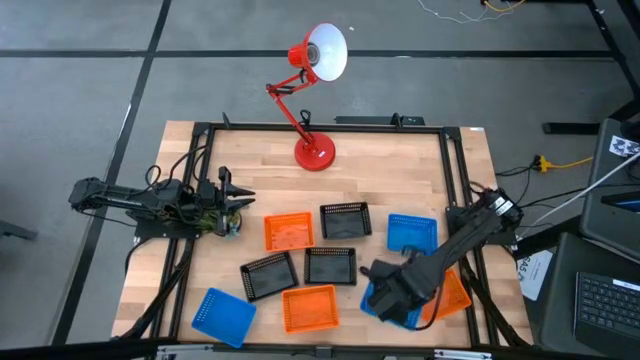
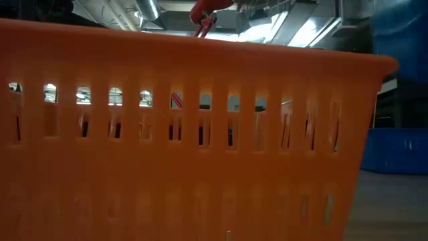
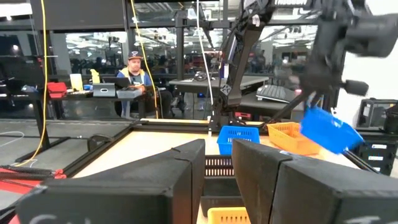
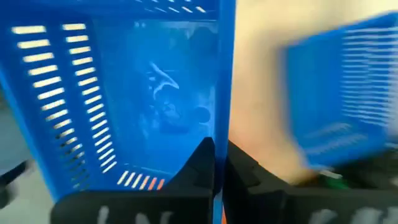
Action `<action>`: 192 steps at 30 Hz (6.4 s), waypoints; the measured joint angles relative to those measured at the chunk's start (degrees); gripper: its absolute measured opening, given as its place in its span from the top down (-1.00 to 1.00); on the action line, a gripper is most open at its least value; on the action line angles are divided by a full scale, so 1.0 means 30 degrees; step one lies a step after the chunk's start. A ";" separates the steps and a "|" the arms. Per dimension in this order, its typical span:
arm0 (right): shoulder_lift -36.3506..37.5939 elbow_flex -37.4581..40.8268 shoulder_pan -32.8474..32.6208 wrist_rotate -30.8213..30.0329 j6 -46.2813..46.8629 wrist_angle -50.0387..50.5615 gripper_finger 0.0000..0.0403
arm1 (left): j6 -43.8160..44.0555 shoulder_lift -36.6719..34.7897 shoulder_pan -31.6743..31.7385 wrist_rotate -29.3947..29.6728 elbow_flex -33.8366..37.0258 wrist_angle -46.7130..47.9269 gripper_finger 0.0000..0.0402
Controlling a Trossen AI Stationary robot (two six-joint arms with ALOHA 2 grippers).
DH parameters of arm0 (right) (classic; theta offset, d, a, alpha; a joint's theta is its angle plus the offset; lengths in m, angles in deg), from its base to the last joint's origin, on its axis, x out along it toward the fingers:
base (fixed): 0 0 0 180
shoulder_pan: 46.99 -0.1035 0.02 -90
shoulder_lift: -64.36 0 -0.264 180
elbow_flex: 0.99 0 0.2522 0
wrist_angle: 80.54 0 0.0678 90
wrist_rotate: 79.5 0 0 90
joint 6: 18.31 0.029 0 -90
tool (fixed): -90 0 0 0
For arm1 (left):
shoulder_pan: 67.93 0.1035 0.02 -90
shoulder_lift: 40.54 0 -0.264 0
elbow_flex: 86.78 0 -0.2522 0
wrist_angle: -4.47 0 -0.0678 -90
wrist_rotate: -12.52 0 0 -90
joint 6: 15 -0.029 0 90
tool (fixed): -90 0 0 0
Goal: Stack baskets by color
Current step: Stack the bottom right blue bin on the top right blue bin
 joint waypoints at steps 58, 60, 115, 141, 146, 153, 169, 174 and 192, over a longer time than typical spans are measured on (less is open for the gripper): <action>0.9772 1.1978 0.7286 -0.2775 -1.1992 -0.1491 0.93 | -0.0029 -0.0007 0.0020 0.0160 -0.0007 0.0430 0.63; 0.9704 1.1978 0.7286 -0.2775 -1.1966 -0.1519 0.89 | -0.0029 -0.0004 0.0020 0.0157 0.0000 0.0430 0.63; 0.9591 1.1978 0.7781 -0.1573 -1.1966 -0.2634 0.82 | 0.0100 -0.0005 0.0020 0.0146 -0.0002 0.0423 0.63; 0.9584 1.1978 0.7694 -0.1708 -1.2482 -0.2372 0.82 | 0.0124 0.0000 0.0020 0.0138 -0.0002 0.0423 0.63; 0.9584 1.1978 0.7694 -0.1627 -1.2625 -0.2372 0.73 | 0.0124 -0.0006 0.0020 0.0138 0.0000 0.0429 0.63; 0.9584 1.1978 0.7694 -0.1624 -1.2534 -0.2357 0.21 | 0.0124 -0.0003 0.0017 0.0138 -0.0007 0.0425 0.63; 0.9584 1.1699 0.7548 -0.3603 -0.8281 -0.1220 0.14 | 0.0124 -0.0003 0.0018 0.0138 -0.0005 0.0423 0.63; 0.9314 1.1467 0.5570 -0.6290 -0.7421 -0.1059 0.26 | 0.0124 -0.0004 0.0013 0.0134 -0.0004 0.0429 0.63; 0.6719 1.3715 0.3133 -0.9301 -0.3209 -0.0575 0.41 | 0.0124 -0.0007 0.0013 0.0131 0.0000 0.0423 0.63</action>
